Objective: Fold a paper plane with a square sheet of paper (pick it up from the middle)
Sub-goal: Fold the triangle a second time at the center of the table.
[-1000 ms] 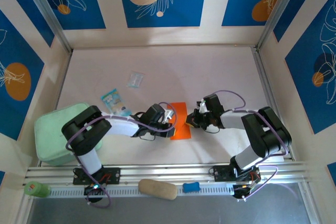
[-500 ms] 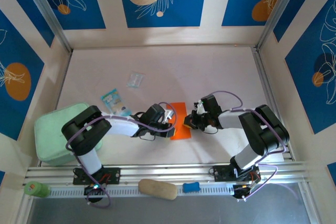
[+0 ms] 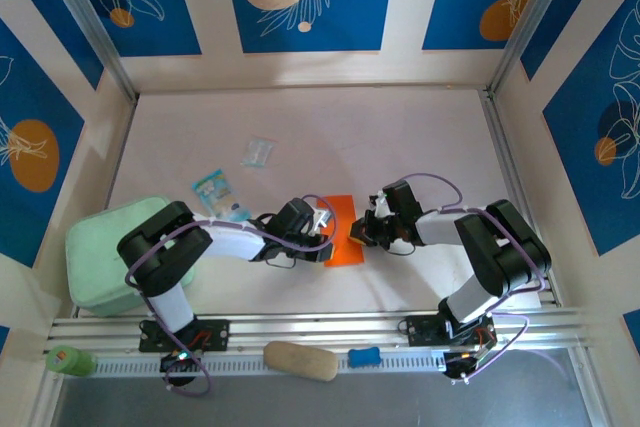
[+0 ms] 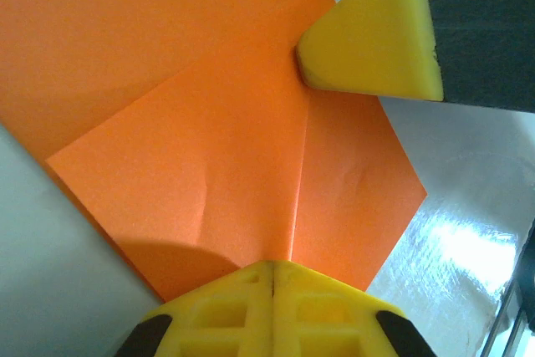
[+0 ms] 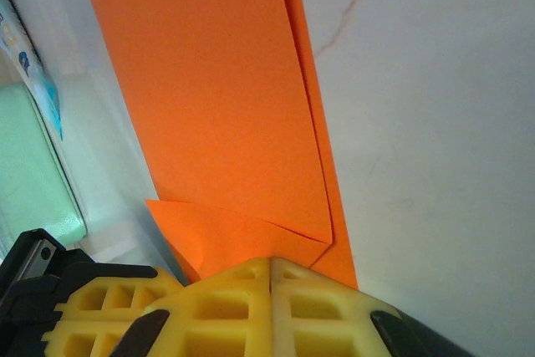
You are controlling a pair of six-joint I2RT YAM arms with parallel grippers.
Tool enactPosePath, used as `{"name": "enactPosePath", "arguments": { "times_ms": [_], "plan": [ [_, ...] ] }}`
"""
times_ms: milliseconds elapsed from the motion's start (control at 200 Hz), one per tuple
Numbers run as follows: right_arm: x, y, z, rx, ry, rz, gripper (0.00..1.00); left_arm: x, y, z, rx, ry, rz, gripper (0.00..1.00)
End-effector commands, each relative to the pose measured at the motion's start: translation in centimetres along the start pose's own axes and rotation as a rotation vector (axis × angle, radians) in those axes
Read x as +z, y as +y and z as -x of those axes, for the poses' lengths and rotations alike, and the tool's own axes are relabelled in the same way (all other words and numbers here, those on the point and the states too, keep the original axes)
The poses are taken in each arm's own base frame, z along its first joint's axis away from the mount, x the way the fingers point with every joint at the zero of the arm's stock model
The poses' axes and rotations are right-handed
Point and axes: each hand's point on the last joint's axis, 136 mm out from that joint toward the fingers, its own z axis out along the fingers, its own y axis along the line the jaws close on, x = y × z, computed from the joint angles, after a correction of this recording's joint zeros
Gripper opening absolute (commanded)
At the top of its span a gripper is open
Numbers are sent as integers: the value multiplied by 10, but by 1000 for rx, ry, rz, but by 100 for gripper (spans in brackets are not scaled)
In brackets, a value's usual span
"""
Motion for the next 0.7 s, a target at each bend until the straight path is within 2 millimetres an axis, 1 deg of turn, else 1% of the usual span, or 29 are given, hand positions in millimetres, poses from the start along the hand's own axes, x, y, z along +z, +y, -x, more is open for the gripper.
{"name": "enactPosePath", "arguments": {
  "times_ms": [0,125,400,695],
  "plan": [
    [1,-8,-4,23,12,-26,2,2,35,-30,-64,98,121,0],
    [1,-7,-4,21,12,-25,2,2,36,-31,-67,100,123,0],
    [2,-12,-6,29,16,-34,2,4,36,-32,-69,107,122,0],
    [1,-9,-4,21,10,-29,2,4,35,-30,-68,104,122,0]
  ]
}}
